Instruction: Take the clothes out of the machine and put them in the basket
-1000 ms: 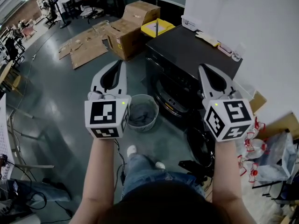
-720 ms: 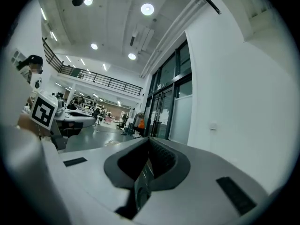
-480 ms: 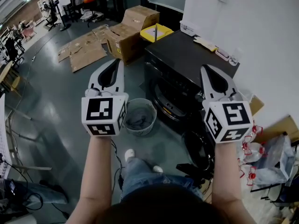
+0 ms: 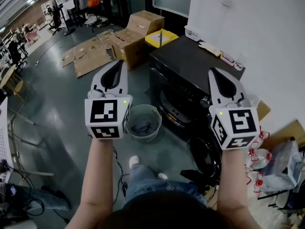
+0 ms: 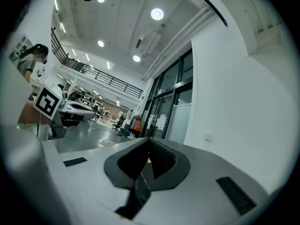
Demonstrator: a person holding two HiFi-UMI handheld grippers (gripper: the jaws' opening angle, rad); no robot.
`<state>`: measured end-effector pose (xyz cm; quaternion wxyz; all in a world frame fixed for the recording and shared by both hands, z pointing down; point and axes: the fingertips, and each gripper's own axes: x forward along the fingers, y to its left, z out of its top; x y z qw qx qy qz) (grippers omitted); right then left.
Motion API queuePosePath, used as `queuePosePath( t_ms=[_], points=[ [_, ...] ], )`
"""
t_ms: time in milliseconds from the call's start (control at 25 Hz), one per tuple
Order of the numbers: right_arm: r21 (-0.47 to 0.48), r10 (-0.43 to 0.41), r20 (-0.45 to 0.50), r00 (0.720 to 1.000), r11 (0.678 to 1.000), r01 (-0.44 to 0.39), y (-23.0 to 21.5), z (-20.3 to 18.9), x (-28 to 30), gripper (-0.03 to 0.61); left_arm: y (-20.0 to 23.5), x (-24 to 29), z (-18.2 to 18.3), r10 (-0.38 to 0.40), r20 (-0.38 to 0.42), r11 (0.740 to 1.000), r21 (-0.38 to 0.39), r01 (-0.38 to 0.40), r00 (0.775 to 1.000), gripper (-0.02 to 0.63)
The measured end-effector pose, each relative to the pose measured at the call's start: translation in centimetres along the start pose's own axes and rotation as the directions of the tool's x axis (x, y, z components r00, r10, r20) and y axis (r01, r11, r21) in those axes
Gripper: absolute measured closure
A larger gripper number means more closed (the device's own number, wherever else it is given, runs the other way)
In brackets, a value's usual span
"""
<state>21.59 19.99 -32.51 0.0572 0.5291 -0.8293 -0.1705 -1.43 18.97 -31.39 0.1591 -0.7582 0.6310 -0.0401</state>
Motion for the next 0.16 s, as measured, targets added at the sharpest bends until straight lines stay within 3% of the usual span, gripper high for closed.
queuePosePath(
  t_ms=[160],
  points=[
    [0.018, -0.019, 0.007, 1.0, 1.0, 0.019, -0.27, -0.03, -0.42, 0.578, -0.16, -0.21, 0.37, 0.004, 0.0, 1.0, 0.008, -0.004, 1.0, 0.614]
  ],
)
